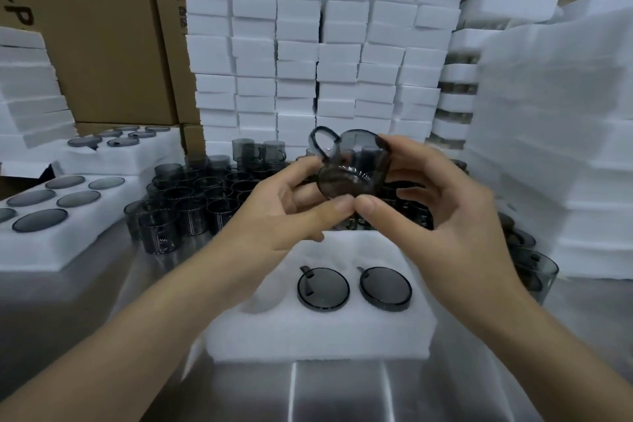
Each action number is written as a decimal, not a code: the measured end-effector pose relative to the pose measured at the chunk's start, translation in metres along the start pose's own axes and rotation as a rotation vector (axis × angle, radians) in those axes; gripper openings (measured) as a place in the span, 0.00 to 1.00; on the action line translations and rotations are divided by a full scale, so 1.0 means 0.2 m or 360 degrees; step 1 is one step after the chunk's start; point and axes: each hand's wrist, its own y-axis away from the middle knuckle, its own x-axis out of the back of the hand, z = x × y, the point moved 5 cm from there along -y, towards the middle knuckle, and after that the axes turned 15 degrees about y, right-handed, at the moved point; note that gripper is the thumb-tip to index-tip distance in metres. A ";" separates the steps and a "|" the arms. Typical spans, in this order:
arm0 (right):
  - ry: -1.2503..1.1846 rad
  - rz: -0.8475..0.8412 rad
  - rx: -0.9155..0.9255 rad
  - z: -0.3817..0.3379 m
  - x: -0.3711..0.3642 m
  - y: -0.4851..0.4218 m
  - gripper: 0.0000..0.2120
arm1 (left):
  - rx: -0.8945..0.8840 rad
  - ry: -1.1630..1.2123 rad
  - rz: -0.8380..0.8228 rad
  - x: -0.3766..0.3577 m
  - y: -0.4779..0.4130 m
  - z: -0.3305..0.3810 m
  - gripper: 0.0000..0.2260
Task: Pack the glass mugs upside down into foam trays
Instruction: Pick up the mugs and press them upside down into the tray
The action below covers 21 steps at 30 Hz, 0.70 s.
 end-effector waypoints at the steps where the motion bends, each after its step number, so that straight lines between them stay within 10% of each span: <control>1: 0.0070 0.0017 0.0009 0.00 0.00 0.01 0.27 | 0.0061 0.0017 -0.0056 0.02 0.00 0.00 0.22; 10: 0.0698 -0.0171 0.0403 -0.06 -0.17 0.12 0.33 | 0.0301 -0.0360 -0.0278 0.17 0.01 0.06 0.22; 21: 0.0822 -0.0973 0.0034 0.07 -0.29 0.18 0.40 | 0.0825 -0.0325 -0.0699 0.41 0.12 0.06 0.26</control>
